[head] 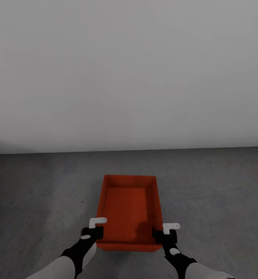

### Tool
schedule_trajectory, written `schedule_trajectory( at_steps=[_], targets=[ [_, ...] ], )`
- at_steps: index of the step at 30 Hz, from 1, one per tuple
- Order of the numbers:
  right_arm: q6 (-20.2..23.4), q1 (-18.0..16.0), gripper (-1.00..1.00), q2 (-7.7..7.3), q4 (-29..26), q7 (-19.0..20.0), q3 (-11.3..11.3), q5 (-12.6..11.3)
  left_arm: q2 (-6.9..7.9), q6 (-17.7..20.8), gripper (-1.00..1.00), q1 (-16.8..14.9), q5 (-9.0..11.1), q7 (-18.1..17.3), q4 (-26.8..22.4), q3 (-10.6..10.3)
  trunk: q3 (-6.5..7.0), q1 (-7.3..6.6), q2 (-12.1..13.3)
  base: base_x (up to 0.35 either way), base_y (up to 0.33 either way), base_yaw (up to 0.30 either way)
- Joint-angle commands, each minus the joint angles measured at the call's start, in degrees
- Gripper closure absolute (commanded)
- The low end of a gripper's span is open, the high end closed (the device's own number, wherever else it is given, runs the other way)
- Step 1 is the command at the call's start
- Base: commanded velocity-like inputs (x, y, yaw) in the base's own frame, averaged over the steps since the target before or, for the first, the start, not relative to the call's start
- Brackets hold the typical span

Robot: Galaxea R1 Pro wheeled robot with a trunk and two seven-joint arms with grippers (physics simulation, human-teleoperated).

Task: Move the two storage containers from the living room to the garage. In the garage, place one container on the floor and stack the other container on top of it (either order is fine).

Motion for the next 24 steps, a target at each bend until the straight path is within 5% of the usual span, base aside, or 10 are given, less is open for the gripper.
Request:
schedule_trajectory(
  at_steps=[1, 24],
  targets=[
    [-0.2, -0.04, -1.0, 0.01, 0.06, -0.14, 0.5, -0.56, 0.0, -0.21, -1.0, -0.05, -0.18, 0.16, 0.03, 0.2, -0.04, -0.01, -0.02, 0.0, 0.0, 0.0],
    [-0.21, -0.04, -1.0, 0.02, 0.06, -0.14, 0.48, -0.73, -0.03, -0.23, -1.0, -0.05, -0.1, 0.08, -0.12, 0.21, -0.04, -0.01, -0.02, 0.0, 0.0, 0.0]
  ],
)
